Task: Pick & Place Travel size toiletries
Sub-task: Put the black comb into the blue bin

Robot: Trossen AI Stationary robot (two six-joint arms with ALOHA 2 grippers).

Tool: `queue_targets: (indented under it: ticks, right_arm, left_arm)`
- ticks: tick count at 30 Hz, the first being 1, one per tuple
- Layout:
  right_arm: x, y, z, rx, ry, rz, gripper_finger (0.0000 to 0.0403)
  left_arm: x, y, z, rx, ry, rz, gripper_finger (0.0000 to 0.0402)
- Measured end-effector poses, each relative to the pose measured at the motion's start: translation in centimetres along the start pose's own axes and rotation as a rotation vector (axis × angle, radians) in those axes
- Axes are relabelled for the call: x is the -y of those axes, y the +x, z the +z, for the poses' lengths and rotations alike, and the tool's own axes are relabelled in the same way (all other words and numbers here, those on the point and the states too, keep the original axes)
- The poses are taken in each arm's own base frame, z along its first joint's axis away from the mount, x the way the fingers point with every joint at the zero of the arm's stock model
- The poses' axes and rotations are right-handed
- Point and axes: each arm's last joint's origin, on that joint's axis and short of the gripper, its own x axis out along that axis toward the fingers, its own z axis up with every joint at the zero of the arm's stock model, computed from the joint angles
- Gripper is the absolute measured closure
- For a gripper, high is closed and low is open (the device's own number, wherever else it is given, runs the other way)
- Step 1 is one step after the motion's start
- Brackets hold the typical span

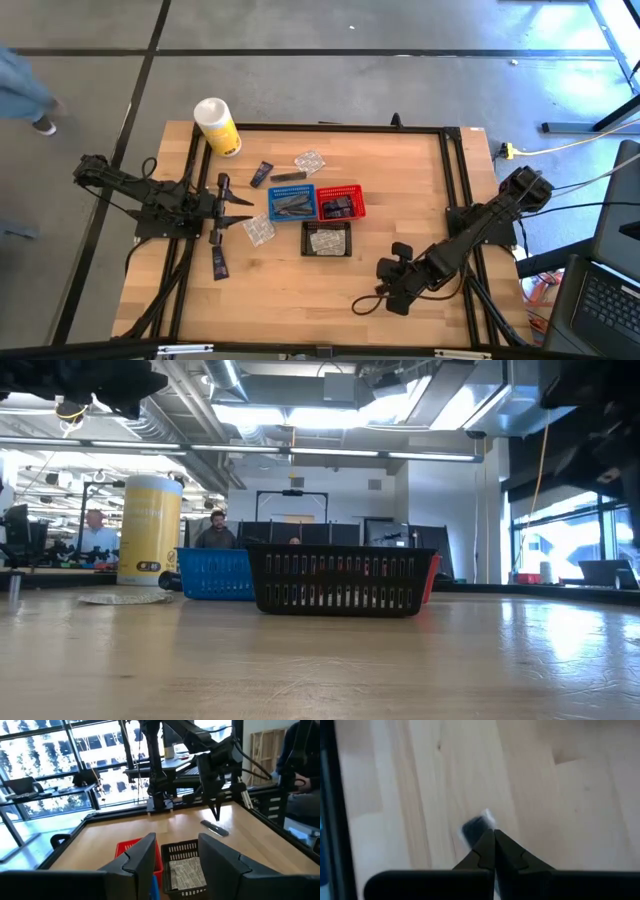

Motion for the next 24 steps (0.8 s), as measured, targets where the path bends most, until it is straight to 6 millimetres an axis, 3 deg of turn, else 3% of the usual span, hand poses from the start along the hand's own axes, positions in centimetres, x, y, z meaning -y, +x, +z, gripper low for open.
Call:
queue_targets:
  ticks: [7, 15, 24]
  right_arm:
    - [-0.1, -1.0, -0.2, -0.056, -0.006, 0.065, 0.0396]
    - [0.2, -1.4, -2.2, -0.172, 0.015, -0.027, 0.0399]
    - [0.1, -1.8, -3.5, -0.213, 0.035, -0.078, 0.0400]
  left_arm:
    - [0.0, 0.0, 0.1, 0.006, -0.052, 0.011, 0.0258]
    - [0.0, 0.0, 0.1, 0.010, -0.248, -0.004, 0.0258]
    - [0.3, 0.7, -0.4, -0.049, -0.290, 0.012, 0.0251]
